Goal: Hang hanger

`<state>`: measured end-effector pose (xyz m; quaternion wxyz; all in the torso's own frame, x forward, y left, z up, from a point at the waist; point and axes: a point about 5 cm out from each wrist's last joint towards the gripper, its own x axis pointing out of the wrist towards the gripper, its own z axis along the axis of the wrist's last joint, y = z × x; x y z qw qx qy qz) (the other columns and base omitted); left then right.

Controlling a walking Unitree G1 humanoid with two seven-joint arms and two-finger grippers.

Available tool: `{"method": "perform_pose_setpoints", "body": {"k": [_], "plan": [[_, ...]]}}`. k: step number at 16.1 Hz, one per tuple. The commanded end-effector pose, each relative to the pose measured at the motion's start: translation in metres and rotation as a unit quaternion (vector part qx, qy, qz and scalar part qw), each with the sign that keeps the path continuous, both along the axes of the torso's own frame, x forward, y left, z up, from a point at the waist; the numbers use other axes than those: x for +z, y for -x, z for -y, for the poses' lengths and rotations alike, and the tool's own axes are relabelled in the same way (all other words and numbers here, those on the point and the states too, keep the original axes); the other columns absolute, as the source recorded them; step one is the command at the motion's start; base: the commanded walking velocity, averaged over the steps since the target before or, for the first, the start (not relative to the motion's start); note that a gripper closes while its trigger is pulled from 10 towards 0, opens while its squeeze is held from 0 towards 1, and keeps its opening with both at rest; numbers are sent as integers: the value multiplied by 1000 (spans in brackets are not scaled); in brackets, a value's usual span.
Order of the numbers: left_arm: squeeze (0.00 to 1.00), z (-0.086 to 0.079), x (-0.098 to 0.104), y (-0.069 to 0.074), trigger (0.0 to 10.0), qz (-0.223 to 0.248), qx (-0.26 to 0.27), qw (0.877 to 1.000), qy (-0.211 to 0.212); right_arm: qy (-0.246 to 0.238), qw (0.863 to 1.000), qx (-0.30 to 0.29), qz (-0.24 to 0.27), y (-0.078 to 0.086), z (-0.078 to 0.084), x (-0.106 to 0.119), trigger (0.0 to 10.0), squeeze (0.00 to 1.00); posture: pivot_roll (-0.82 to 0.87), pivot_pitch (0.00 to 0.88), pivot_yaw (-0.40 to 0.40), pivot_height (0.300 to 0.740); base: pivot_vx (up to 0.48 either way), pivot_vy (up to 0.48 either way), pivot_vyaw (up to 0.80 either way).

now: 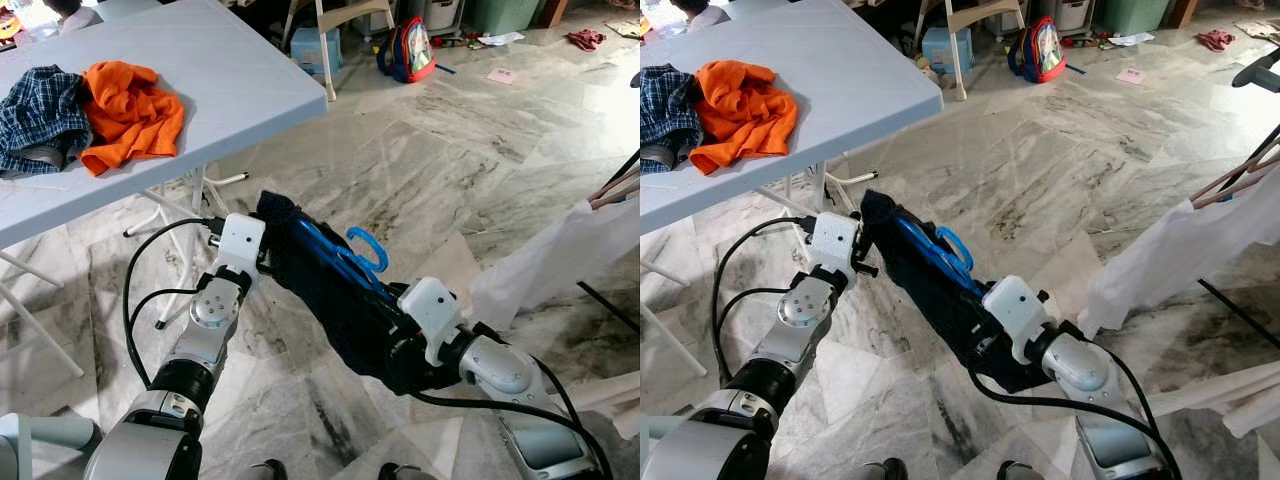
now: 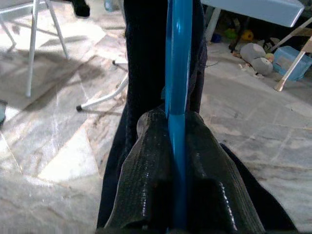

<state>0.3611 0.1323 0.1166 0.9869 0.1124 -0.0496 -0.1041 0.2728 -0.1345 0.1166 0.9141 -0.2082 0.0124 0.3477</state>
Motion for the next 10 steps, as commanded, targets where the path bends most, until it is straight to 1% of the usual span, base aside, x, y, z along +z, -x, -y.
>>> {"method": "perform_pose_setpoints", "body": {"k": [1, 2, 3, 5, 7, 8, 9, 10], "plan": [[0, -20, 7, -4, 0, 11, 40, 999, 1, 16, 1000, 1, -1, 4, 4, -2, 10000, 0, -24, 172, 81, 740, 0, 0, 0], [0, -22, 8, -4, 0, 15, 41, 999, -1, 42, 999, -9, -14, 3, 10, -10, 10000, 0, -22, 173, 79, 740, 0, 0, 0], [0, -22, 9, -4, 0, 15, 42, 999, -1, 46, 999, -12, -17, 3, 11, -12, 10000, 0, -21, 173, 78, 740, 0, 0, 0], [0, -23, 9, -5, 0, 18, 45, 999, -3, 83, 996, -22, -31, 3, 19, -23, 10000, 0, -15, 172, 78, 740, 0, 0, 0], [0, -24, 8, -4, 0, 17, 48, 999, -6, 82, 996, -22, -34, 4, 20, -23, 10000, 0, -16, 172, 79, 740, 0, 0, 0], [0, -27, 7, -4, 0, 15, 52, 999, -9, 108, 993, -25, -35, 6, 31, -25, 10000, 0, -18, 171, 80, 740, 0, 0, 0], [0, -28, 7, -5, 0, 14, 53, 998, -10, 121, 992, -28, -35, 7, 38, -25, 10000, 0, -18, 171, 80, 740, 0, 0, 0], [0, -29, 8, -5, 0, 13, 55, 998, -10, 119, 991, -37, -38, 8, 46, -25, 10000, 0, -19, 170, 80, 740, 0, 0, 0]]}}
